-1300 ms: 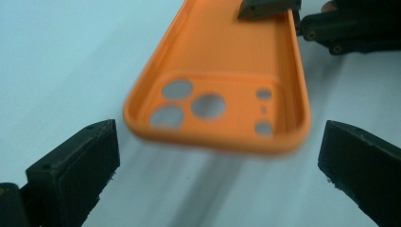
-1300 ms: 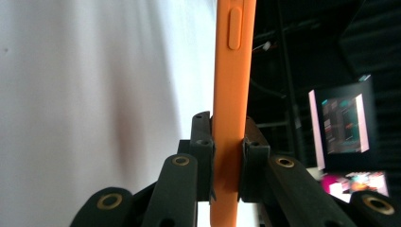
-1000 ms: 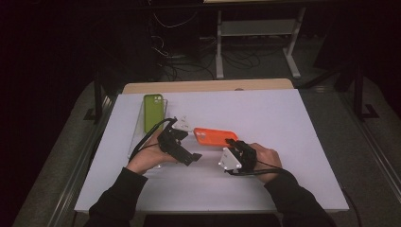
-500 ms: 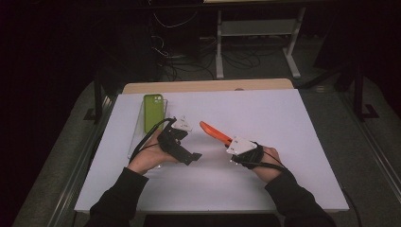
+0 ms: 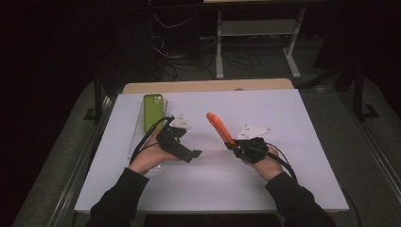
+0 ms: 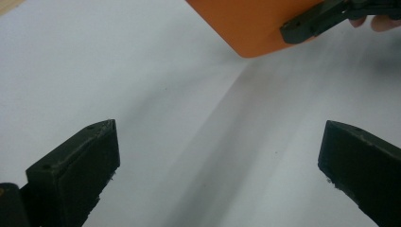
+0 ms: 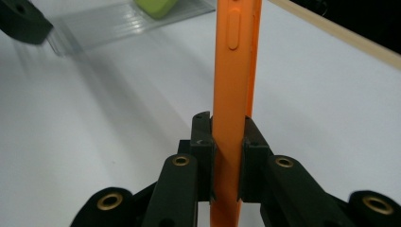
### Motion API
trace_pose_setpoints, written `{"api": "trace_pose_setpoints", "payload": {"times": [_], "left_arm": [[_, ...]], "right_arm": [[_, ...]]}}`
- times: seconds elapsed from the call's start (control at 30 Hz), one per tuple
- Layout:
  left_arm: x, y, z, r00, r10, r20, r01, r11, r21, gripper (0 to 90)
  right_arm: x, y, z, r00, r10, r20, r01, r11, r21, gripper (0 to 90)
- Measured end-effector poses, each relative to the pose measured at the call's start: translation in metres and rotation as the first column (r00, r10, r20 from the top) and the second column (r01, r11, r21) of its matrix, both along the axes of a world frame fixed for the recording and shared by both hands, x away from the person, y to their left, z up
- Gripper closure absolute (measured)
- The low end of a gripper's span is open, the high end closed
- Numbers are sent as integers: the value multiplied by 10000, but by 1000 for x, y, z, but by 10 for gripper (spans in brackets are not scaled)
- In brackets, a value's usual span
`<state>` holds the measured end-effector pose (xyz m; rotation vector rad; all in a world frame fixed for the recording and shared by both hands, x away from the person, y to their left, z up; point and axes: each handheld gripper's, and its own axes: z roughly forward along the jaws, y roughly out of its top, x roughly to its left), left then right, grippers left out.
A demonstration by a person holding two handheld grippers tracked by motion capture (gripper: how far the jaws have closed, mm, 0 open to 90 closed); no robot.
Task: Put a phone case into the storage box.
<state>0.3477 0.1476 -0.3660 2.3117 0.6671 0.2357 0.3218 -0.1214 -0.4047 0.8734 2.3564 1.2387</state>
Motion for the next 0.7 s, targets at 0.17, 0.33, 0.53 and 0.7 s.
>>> {"api": "trace_pose_setpoints", "payload": {"times": [0.17, 0.33, 0.53, 0.7], "left_arm": [[1, 1, 1, 9996, 255, 96, -251, 9989, -391, 0], [3, -4, 4, 9983, 580, 78, -568, 9922, -1114, 0], [7, -9, 9, 9974, 710, 115, -681, 9840, -1645, 0], [13, -16, 13, 9947, 1021, 117, -964, 9665, -2377, 0]], "right_arm": [[2, -3, 0, 9990, -66, -437, 89, 9985, 545, 784], [2, -3, 0, 9978, -101, -662, 167, 9949, 998, 785], [2, -3, 2, 9969, -85, -783, 189, 9909, 1331, 785], [2, -2, 2, 9967, -44, -813, 180, 9858, 1671, 785]]}}
